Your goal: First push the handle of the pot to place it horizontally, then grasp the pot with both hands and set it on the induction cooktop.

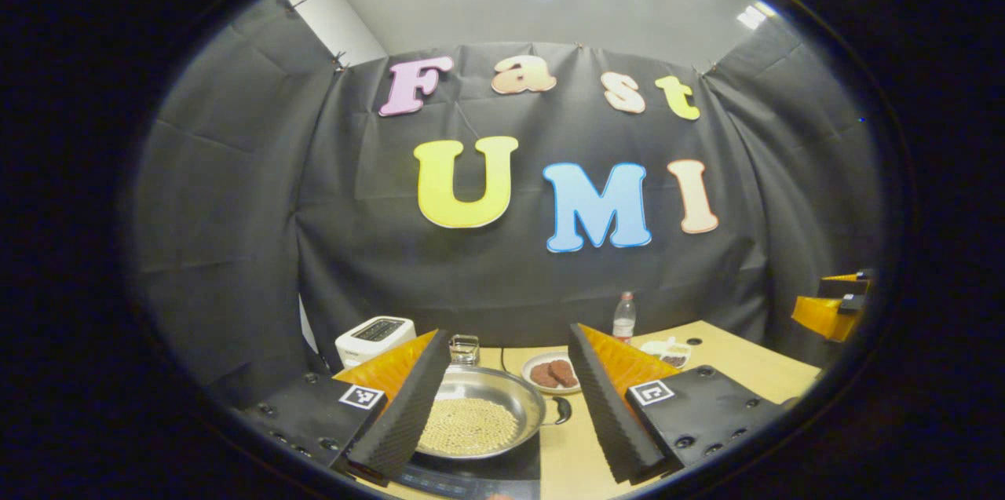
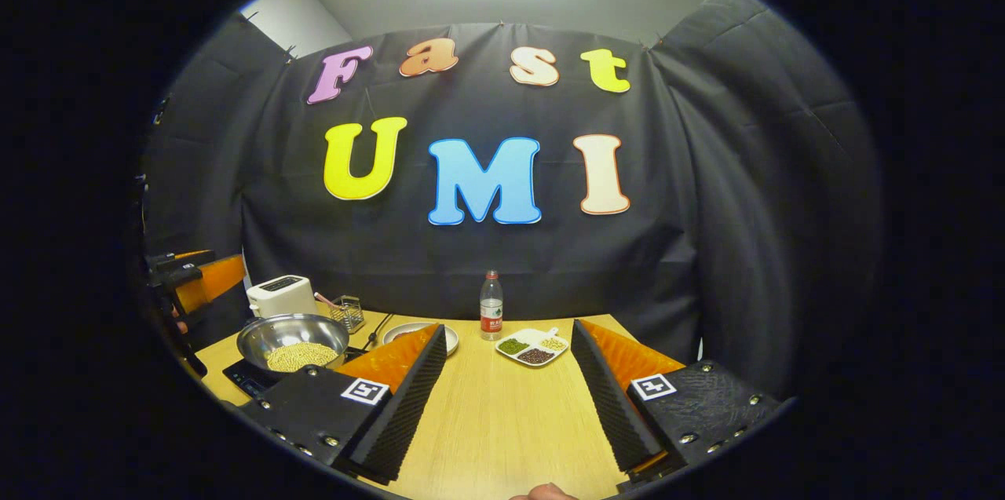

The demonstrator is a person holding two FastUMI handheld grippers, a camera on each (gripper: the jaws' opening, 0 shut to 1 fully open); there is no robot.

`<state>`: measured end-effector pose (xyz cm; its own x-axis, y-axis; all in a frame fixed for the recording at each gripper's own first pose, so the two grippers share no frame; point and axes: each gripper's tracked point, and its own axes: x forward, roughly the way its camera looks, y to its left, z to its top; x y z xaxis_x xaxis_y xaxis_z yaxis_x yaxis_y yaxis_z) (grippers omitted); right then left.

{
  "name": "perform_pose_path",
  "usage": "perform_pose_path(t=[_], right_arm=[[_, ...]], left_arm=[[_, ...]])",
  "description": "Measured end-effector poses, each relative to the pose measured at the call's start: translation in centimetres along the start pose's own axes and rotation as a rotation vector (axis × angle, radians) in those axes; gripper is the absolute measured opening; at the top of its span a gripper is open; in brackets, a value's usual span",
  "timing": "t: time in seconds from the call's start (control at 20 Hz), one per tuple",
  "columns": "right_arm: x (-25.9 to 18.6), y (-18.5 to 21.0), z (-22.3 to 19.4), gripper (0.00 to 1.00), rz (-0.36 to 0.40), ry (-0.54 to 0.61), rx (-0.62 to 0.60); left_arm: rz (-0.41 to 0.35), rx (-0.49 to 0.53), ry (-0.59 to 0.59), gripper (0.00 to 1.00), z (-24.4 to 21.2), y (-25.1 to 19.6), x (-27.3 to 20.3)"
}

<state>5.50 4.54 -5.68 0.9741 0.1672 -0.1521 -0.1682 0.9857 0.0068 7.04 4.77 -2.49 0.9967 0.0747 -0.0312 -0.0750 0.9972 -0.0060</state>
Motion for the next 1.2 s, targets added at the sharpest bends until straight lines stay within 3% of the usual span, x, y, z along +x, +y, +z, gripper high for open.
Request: perform_pose_path(t=[0.15, 0.45, 1.0, 1.1, 1.2], right_arm=[[-3.0, -2.5, 1.2, 0.96, -0.007, -0.028, -0.004], [-7.3, -4.0, 3.8, 0.96, -0.029, -0.093, 0.024], [-9.8, -1.2, 6.7, 0.96, -0.042, -0.154, 0.025], [-9.6, -0.6, 6.9, 0.96, -0.035, -0.154, 0.022], [-9.6, -0.2, 7.0, 0.96, -0.028, -0.152, 0.015]], left_arm=[[-0.017, 0.005, -0.042, 0.94, 2.7, -2.1, -3.1], [-0.026, 0.054, -0.100, 1.00, 5.8, -2.6, -7.6], [0.009, 0.053, -0.107, 1.00, 5.7, 1.0, -10.1], [0.015, 0.068, -0.109, 0.94, 5.7, 1.6, -10.1], [0.019, 0.071, -0.109, 0.95, 5.8, 2.1, -9.9]])
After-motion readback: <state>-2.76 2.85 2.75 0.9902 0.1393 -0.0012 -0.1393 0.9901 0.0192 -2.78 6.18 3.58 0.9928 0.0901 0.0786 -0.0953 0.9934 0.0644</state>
